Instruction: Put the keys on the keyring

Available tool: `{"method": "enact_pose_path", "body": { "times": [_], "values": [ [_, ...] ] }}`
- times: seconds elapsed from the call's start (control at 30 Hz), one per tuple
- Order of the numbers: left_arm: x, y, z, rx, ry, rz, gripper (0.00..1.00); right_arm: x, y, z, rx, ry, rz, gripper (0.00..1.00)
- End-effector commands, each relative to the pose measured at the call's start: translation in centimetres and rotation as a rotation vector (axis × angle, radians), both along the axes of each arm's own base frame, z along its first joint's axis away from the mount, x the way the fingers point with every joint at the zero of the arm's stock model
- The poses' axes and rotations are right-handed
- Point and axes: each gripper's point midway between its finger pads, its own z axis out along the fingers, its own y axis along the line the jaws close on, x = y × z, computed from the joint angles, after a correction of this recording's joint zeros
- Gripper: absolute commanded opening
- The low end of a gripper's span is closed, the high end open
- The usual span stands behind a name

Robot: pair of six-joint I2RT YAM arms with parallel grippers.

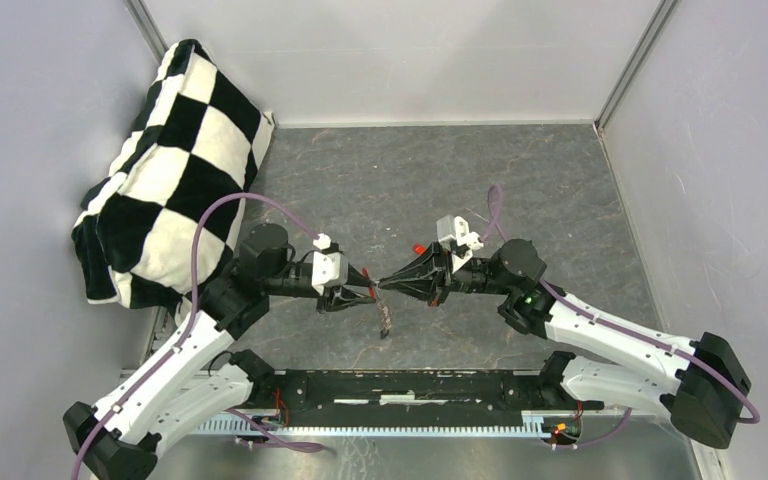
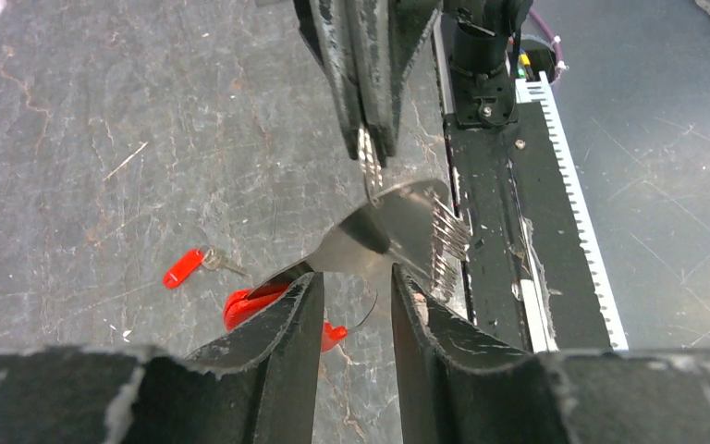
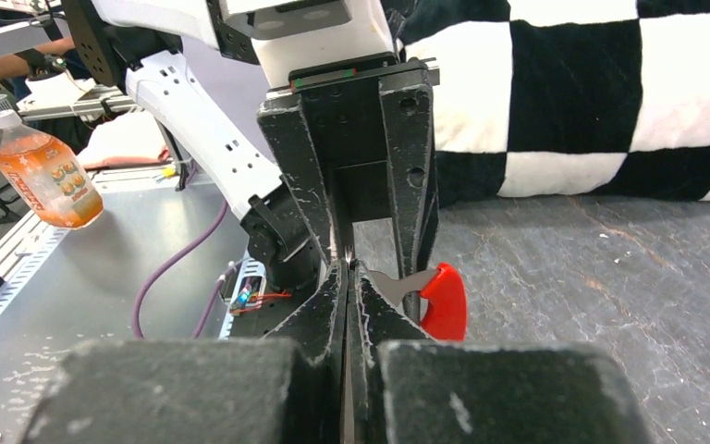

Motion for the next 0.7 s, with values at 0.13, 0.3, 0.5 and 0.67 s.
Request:
{"method": "enact_pose_path", "body": {
  "times": [0.13,0.3,0.5,0.67],
  "values": [
    [-0.6,-1.4,4.2,-0.128,0.031,-0.062,0.38,-0.4,-0.3,1.8,0.119,0.003,0.014,0.01],
    [-1.3,-1.5,4.7,-0.144,0.048,-0.095,0.38,-0.4,-0.3,1.5,0.142,0.022,0.015,0.01],
    [-1.6,-1.6,5.1,-0.157,0.062,-0.116,0.36,-0.4,-0.2,1.5,0.163,0.042,0.018,0.01],
    [-1.3,-1.4,5.2,-0.151,0.017,-0.099,0.35,-0.2,0.1,0.6,0.121,0.055,0.012,0.01]
  ]
}}
